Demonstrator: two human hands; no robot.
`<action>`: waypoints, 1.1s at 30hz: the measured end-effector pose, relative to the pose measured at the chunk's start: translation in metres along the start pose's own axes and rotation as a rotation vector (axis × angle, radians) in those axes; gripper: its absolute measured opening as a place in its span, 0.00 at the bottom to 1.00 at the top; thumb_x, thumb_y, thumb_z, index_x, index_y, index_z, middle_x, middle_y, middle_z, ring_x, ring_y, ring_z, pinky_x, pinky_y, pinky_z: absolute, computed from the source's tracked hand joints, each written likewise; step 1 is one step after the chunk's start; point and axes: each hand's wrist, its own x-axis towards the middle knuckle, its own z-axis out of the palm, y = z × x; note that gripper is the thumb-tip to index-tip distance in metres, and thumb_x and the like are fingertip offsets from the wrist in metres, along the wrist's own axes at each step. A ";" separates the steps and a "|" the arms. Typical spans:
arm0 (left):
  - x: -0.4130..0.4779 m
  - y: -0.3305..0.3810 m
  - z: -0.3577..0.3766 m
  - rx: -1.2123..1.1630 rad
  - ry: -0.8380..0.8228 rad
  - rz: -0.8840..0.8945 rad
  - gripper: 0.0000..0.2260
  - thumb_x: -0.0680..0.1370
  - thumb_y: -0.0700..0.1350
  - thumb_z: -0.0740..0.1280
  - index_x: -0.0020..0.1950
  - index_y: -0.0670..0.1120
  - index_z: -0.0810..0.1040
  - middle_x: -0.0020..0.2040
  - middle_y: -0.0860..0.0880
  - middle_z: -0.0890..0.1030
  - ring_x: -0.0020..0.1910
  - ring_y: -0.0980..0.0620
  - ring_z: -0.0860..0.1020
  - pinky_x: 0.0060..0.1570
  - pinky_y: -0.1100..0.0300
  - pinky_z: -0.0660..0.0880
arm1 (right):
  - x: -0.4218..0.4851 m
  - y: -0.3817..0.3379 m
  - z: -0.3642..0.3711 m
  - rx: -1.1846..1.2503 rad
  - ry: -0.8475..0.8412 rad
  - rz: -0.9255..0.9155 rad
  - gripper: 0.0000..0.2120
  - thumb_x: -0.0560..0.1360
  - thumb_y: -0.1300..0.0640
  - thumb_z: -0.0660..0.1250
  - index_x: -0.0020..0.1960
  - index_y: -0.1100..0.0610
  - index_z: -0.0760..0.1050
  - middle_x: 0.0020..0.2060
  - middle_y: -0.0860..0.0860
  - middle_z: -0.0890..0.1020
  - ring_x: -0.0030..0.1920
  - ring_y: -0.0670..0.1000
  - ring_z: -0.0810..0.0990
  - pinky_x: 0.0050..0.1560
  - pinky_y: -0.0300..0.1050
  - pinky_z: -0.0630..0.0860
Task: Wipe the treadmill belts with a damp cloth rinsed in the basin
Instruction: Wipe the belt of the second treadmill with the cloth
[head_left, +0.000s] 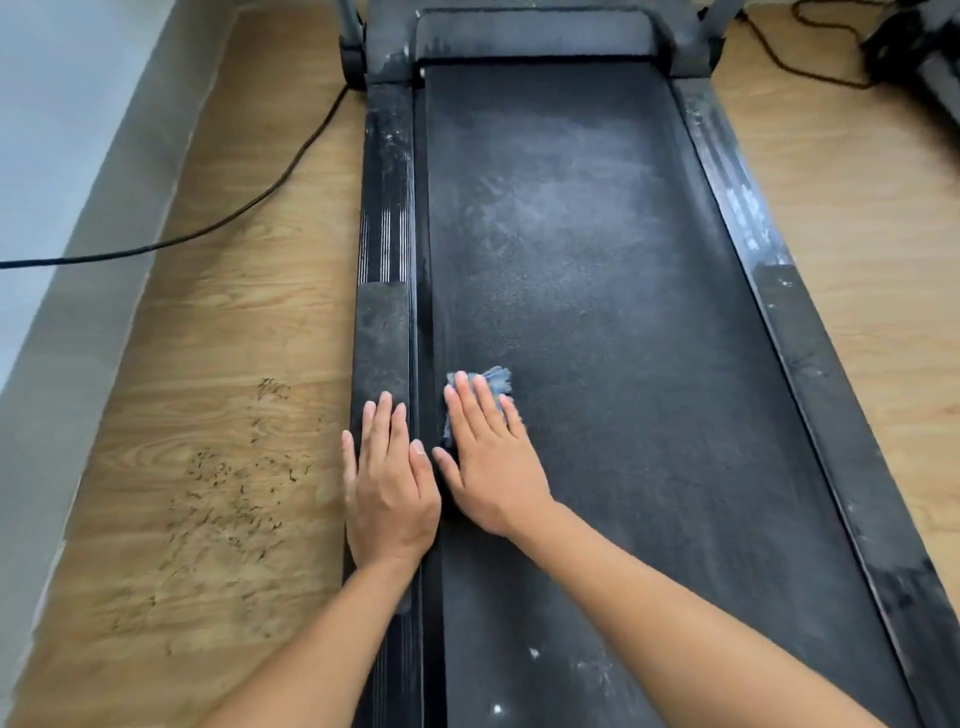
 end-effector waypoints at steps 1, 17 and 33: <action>0.000 0.001 0.001 -0.008 0.000 0.005 0.25 0.85 0.48 0.52 0.79 0.40 0.71 0.83 0.47 0.65 0.83 0.49 0.60 0.82 0.42 0.54 | -0.010 0.004 -0.001 -0.042 -0.032 -0.103 0.35 0.85 0.40 0.51 0.86 0.57 0.49 0.85 0.51 0.47 0.85 0.52 0.41 0.83 0.59 0.50; -0.001 0.000 0.001 0.019 -0.046 -0.010 0.26 0.84 0.50 0.53 0.80 0.39 0.69 0.84 0.47 0.63 0.84 0.48 0.58 0.83 0.41 0.51 | -0.165 0.201 -0.043 0.119 0.137 0.904 0.49 0.77 0.23 0.38 0.86 0.56 0.41 0.85 0.52 0.44 0.85 0.52 0.41 0.83 0.61 0.47; 0.003 -0.010 -0.002 0.085 -0.205 0.072 0.35 0.81 0.60 0.46 0.85 0.43 0.56 0.87 0.48 0.50 0.86 0.50 0.46 0.83 0.47 0.38 | -0.117 0.063 -0.024 -0.155 -0.214 -0.826 0.28 0.84 0.53 0.60 0.82 0.56 0.61 0.83 0.56 0.59 0.83 0.56 0.59 0.80 0.53 0.62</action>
